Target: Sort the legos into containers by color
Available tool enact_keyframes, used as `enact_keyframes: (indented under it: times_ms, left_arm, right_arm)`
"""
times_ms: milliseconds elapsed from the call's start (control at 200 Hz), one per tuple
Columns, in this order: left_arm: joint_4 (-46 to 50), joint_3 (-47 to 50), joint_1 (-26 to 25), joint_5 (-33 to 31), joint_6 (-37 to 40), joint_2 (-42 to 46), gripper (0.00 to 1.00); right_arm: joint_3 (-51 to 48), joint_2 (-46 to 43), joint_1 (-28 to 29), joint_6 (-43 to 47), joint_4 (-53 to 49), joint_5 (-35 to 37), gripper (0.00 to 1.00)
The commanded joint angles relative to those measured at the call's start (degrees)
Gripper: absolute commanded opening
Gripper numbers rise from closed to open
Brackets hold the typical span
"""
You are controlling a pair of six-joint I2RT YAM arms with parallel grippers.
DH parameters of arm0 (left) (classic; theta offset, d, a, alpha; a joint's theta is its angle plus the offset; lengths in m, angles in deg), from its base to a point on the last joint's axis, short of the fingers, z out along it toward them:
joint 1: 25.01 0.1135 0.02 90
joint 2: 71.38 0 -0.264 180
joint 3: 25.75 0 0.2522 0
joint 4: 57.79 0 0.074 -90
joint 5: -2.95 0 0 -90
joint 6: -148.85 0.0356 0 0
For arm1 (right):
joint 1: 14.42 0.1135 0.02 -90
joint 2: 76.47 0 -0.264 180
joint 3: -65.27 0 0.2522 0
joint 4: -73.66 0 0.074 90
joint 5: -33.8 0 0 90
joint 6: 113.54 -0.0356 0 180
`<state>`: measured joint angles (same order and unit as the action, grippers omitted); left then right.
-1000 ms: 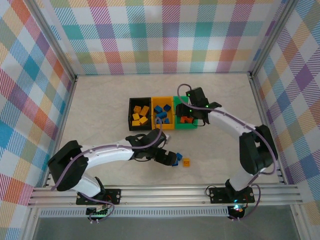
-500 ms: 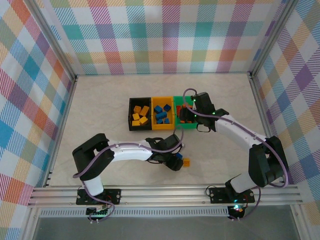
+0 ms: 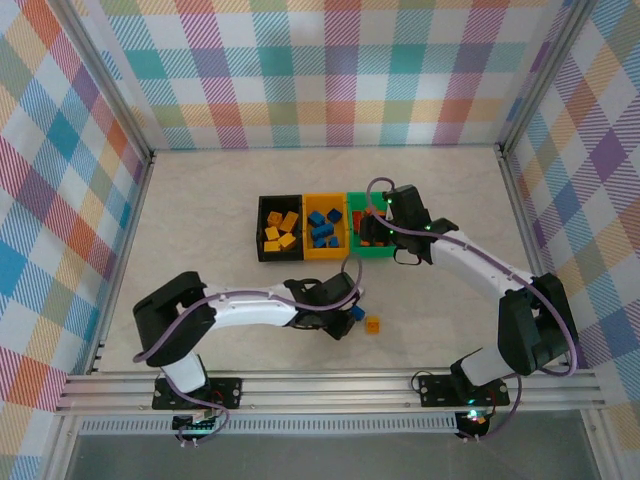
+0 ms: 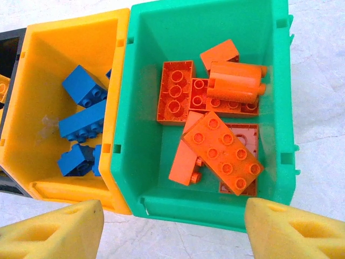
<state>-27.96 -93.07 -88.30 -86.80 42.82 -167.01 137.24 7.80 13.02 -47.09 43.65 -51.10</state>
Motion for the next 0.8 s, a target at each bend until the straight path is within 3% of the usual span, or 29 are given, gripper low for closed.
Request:
enact_keyframes:
  times_ms: [0, 180, 285, 455, 795]
  left_arm:
    - [2.93, 2.06, 0.13, -6.56, -1.28, 6.43, 0.16]
    - [4.08, 3.35, 6.19, -9.61, -3.66, 14.07, 0.17]
    - [4.18, -0.34, 11.86, -10.08, -4.09, 13.65, 0.17]
    - [0.68, -8.83, 20.71, -9.53, -4.86, 7.29, 0.18]
    - [8.49, -32.39, 24.53, -14.54, -4.27, -12.35, 0.18]
  right_arm:
    - [-1.24, -2.0, 0.07, -0.78, 0.96, 0.26, 0.7]
    - [-2.55, -2.5, 0.04, -1.32, 1.26, 0.56, 0.7]
    - [-4.03, -3.89, 0.07, -1.88, 1.51, 1.31, 0.7]
    - [-6.86, -6.58, 0.07, -2.67, 1.54, 0.93, 0.7]
    - [-9.83, -7.74, 0.07, -2.87, 1.7, -0.38, 0.7]
